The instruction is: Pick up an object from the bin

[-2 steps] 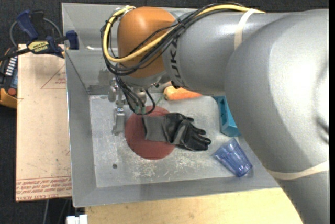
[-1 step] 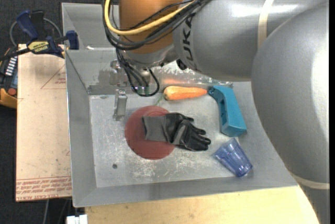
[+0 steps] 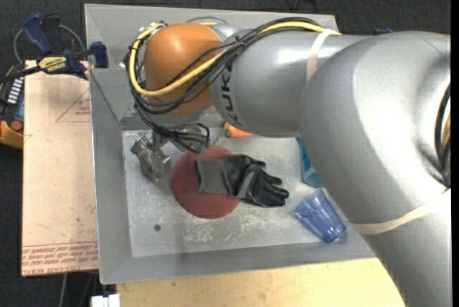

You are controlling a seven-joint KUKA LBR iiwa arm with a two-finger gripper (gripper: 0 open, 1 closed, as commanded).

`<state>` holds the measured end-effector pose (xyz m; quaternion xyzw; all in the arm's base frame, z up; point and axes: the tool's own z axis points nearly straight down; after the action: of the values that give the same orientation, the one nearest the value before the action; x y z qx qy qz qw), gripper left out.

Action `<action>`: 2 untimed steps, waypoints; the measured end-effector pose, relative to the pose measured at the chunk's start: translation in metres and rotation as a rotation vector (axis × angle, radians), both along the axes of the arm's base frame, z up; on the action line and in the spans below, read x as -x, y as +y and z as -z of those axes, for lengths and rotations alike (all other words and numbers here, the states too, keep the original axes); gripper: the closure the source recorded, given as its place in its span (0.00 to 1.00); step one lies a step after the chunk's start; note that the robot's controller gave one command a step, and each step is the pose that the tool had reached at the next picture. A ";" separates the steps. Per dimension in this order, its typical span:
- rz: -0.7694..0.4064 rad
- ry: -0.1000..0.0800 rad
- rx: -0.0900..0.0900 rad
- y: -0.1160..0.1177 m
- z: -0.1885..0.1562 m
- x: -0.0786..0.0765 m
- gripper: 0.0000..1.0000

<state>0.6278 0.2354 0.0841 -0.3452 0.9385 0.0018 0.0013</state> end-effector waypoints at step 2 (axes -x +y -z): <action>0.000 -0.001 -0.001 0.000 -0.001 0.000 0.00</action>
Offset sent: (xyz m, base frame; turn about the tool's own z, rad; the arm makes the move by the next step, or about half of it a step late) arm 0.0000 0.0000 0.0000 0.0000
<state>0.6282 0.2355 0.0846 -0.3453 0.9385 0.0020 0.0019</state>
